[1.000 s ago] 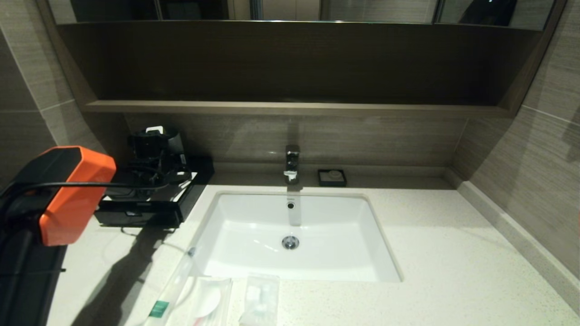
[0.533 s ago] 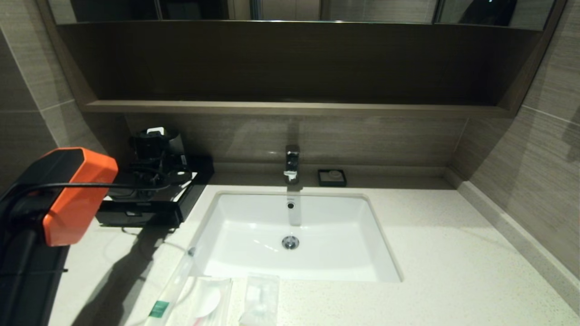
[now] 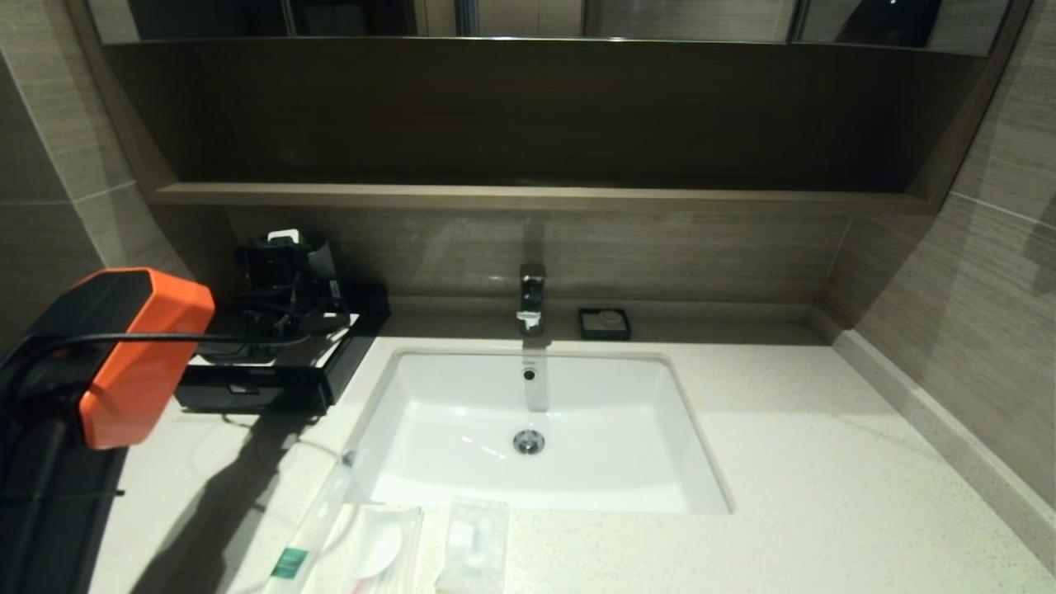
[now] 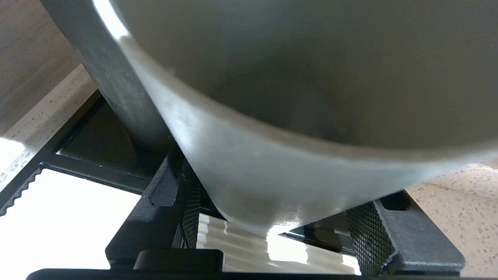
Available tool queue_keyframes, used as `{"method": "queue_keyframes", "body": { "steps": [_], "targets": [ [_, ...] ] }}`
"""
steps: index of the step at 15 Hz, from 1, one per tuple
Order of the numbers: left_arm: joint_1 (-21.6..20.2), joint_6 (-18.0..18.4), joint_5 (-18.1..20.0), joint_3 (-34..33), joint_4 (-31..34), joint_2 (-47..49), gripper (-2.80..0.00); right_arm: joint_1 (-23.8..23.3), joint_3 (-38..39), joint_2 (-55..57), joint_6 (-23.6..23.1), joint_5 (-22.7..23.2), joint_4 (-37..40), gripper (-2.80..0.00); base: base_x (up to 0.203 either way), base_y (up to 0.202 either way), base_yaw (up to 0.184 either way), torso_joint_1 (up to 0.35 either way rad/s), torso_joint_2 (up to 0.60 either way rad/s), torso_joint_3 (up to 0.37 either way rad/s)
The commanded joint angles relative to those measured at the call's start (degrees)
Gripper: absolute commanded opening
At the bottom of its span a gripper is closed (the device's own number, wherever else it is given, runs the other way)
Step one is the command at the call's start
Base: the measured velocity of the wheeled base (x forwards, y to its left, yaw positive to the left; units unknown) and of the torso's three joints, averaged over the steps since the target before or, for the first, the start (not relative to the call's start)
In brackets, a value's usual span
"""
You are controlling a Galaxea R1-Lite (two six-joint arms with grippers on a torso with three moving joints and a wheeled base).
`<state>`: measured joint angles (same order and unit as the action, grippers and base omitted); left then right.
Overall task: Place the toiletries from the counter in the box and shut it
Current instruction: Place the cup on the storage box
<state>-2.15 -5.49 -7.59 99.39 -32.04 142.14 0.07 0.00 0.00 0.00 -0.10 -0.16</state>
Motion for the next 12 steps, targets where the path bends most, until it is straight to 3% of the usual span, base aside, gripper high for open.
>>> {"method": "queue_keyframes", "body": {
  "steps": [1,12],
  "targets": [
    [-0.04,-0.05,-0.05,0.01,-0.13,-0.02,-2.8,0.01,0.09,-0.09,-0.09,0.01,-0.02,-2.8,0.0,0.0,0.0,0.0,0.0,0.0],
    [0.0,-0.05,-0.23,-0.25,0.39,0.42,-2.8,0.01,0.09,-0.09,-0.08,0.01,-0.02,-2.8,0.0,0.0,0.0,0.0,0.0,0.0]
  ]
}}
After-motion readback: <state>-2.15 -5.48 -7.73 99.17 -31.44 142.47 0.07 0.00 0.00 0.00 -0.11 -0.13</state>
